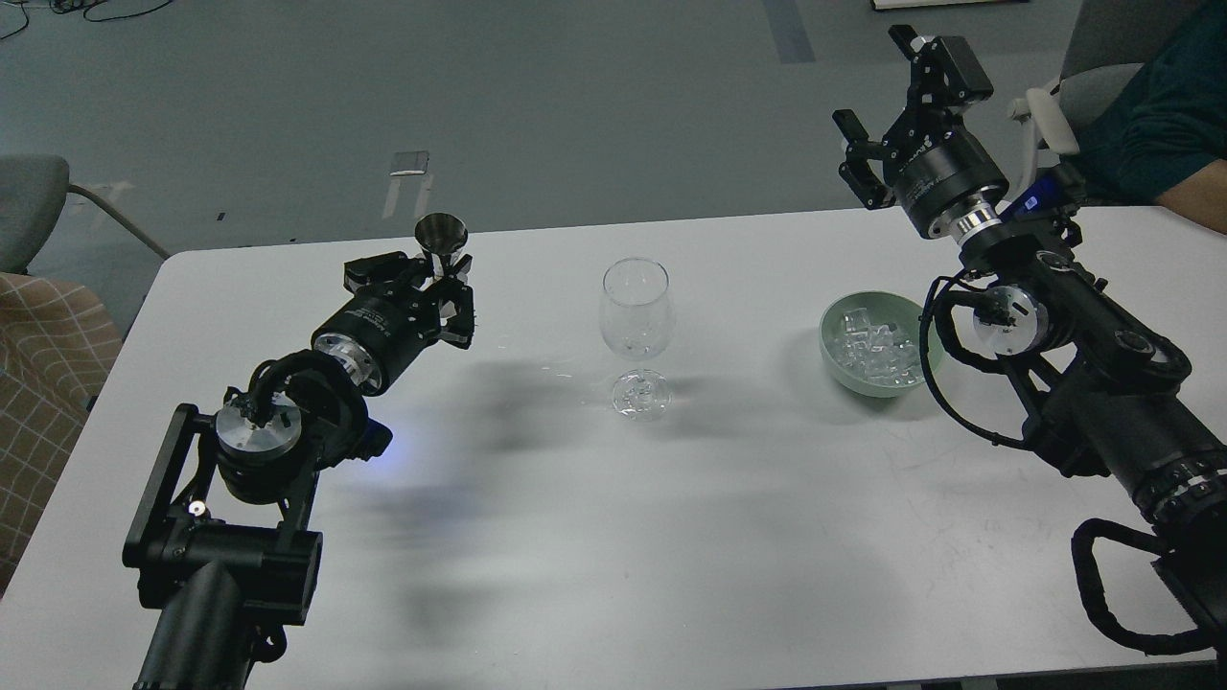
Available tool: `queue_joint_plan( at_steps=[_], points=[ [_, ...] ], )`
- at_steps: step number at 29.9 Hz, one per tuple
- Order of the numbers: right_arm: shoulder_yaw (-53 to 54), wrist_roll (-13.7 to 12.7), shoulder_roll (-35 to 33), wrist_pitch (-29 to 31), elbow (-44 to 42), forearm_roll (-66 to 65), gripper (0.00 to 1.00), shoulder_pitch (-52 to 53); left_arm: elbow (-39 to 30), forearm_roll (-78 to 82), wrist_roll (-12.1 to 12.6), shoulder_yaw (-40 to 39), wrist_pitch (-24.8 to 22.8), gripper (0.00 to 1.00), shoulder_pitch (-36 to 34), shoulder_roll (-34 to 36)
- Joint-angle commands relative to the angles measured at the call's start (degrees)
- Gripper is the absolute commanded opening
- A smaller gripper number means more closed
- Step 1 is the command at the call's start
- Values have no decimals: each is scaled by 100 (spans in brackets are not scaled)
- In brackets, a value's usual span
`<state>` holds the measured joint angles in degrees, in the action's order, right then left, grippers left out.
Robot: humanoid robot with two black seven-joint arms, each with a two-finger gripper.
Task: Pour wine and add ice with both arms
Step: 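Lift the jigger with the left gripper and carry it above the wine glass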
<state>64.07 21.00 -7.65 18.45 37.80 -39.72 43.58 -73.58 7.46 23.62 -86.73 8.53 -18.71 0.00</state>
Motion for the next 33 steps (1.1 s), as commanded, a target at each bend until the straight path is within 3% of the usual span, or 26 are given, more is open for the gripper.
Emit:
queue_joint_plan(
  at_steps=[1,14,33],
  points=[
    [0,0,1,0,-1,0,100,-25,10,98,20,25,105,0,-159,0],
    [9,0,1,0,8,0,100,-69,-288,282,38,648,421,0,-229,0],
    [0,0,1,0,17,0,100,-87,-447,388,82,921,623,0,-537,0]
  ],
)
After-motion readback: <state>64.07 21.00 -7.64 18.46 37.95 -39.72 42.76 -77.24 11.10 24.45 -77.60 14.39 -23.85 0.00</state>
